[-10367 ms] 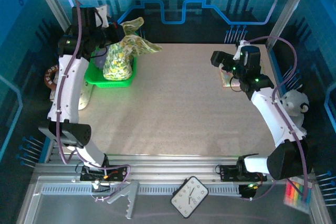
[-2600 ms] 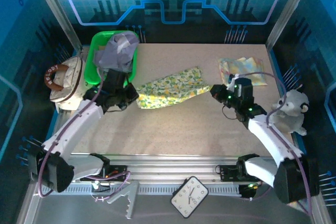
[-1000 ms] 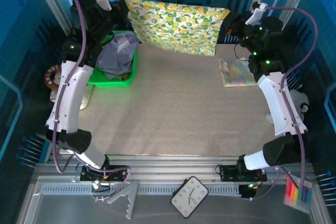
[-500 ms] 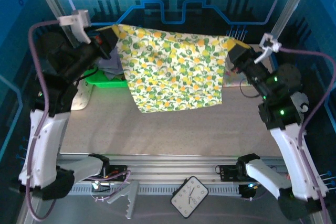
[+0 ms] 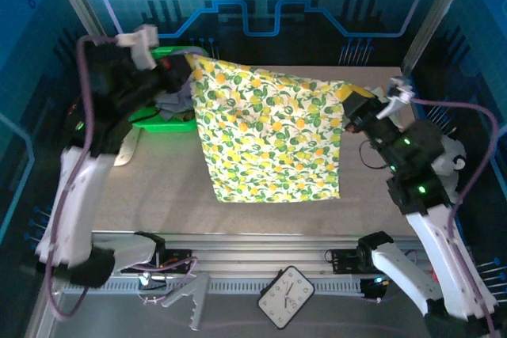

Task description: Fold and stack the skirts

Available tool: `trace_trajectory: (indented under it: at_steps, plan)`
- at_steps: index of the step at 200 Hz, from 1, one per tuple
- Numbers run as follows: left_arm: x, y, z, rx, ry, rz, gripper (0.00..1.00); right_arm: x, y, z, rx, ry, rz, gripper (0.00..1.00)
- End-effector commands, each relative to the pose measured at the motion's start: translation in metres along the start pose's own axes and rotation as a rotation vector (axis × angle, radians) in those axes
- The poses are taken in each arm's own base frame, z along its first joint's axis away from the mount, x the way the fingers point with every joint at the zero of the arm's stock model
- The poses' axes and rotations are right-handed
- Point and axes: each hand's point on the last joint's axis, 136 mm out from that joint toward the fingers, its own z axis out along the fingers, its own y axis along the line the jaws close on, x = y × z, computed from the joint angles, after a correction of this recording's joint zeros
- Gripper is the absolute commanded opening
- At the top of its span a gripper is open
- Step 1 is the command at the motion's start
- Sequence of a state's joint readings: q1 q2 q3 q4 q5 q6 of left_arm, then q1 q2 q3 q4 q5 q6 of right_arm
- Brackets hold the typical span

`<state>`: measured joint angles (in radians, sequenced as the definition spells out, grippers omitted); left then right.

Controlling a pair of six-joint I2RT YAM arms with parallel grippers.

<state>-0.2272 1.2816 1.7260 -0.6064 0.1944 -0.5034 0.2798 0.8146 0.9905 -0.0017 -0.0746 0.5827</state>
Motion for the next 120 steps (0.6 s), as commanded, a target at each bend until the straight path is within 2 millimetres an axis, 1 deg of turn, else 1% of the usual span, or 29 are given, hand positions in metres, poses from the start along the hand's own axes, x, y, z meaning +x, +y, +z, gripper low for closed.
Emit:
trace_trajectory:
  at_steps: [1,3,16,17,33,35,39,40,41,42,45,48,49,50,51,53,57,65,67,69,70,71,72,73,75,83,96,111,120]
  plan:
    - [0.032,0.071,0.076,-0.209,0.134,-0.058,0.0,0.051,-0.06,0.046,0.144,0.104,-0.009,0.0]
    - [0.035,0.076,0.083,-0.216,0.145,-0.062,0.0,0.053,-0.063,0.05,0.147,0.106,-0.011,0.0]
    - [0.053,0.108,0.132,-0.254,0.21,-0.071,0.0,0.083,-0.101,0.082,0.196,0.174,0.003,0.0]
    - [0.055,0.111,0.136,-0.258,0.215,-0.072,0.0,0.088,-0.106,0.087,0.2,0.186,0.004,0.0]
    - [0.074,0.154,0.196,-0.328,0.276,-0.056,0.0,0.121,-0.144,0.126,0.218,0.263,0.024,0.0]
    - [0.072,0.158,0.203,-0.338,0.274,-0.053,0.0,0.129,-0.15,0.131,0.218,0.286,0.029,0.0]
    - [0.07,0.166,0.215,-0.358,0.273,-0.055,0.0,0.133,-0.16,0.146,0.211,0.289,0.029,0.0]
    - [0.071,0.169,0.218,-0.363,0.275,-0.057,0.0,0.133,-0.16,0.146,0.211,0.289,0.029,0.0]
    - [0.074,0.174,0.222,-0.372,0.283,-0.061,0.0,0.135,-0.163,0.148,0.215,0.293,0.033,0.01]
    - [0.072,0.176,0.225,-0.374,0.281,-0.064,0.0,0.137,-0.168,0.153,0.219,0.298,0.041,0.04]
    - [0.069,0.183,0.233,-0.381,0.278,-0.078,0.04,0.139,-0.172,0.158,0.224,0.301,0.049,0.08]
    - [0.063,0.186,0.239,-0.384,0.271,-0.093,0.11,0.143,-0.18,0.167,0.221,0.312,0.065,0.16]
    - [0.067,0.192,0.243,-0.393,0.281,-0.103,0.14,0.143,-0.18,0.167,0.221,0.312,0.065,0.16]
    - [0.069,0.195,0.245,-0.398,0.287,-0.111,0.17,0.144,-0.181,0.169,0.22,0.314,0.067,0.19]
    - [0.065,0.195,0.248,-0.394,0.281,-0.117,0.19,0.144,-0.181,0.172,0.211,0.316,0.067,0.21]
    - [0.065,0.2,0.252,-0.398,0.282,-0.131,0.28,0.145,-0.182,0.177,0.201,0.32,0.068,0.25]
    - [0.055,0.201,0.259,-0.387,0.267,-0.156,0.43,0.145,-0.186,0.185,0.192,0.331,0.07,0.37]
    - [0.041,0.202,0.267,-0.367,0.241,-0.194,0.67,0.153,-0.197,0.195,0.231,0.382,0.1,0.55]
    - [0.039,0.202,0.269,-0.361,0.236,-0.201,0.72,0.152,-0.198,0.198,0.234,0.389,0.107,0.66]
    - [0.039,0.202,0.271,-0.358,0.237,-0.208,0.77,0.157,-0.2,0.199,0.243,0.415,0.123,0.76]
    - [0.036,0.201,0.271,-0.353,0.231,-0.209,0.8,0.157,-0.2,0.199,0.243,0.415,0.123,0.76]
    - [0.034,0.199,0.272,-0.346,0.229,-0.21,0.81,0.159,-0.199,0.2,0.244,0.423,0.128,0.9]
    - [0.033,0.198,0.272,-0.34,0.227,-0.211,0.83,0.159,-0.199,0.2,0.244,0.423,0.128,0.9]
    - [0.032,0.197,0.272,-0.335,0.226,-0.213,0.85,0.159,-0.2,0.201,0.245,0.426,0.13,0.95]
    - [0.031,0.195,0.273,-0.328,0.224,-0.213,0.89,0.16,-0.2,0.201,0.249,0.432,0.134,0.99]
    - [0.028,0.183,0.273,-0.292,0.225,-0.219,0.99,0.165,-0.202,0.201,0.282,0.449,0.141,1.0]
    - [0.032,0.17,0.266,-0.276,0.238,-0.217,0.99,0.175,-0.202,0.195,0.32,0.483,0.127,1.0]
    - [0.047,0.159,0.256,-0.257,0.258,-0.228,0.99,0.188,-0.207,0.186,0.379,0.536,0.137,1.0]
    - [0.062,0.158,0.249,-0.254,0.282,-0.255,0.99,0.197,-0.21,0.18,0.416,0.579,0.163,1.0]
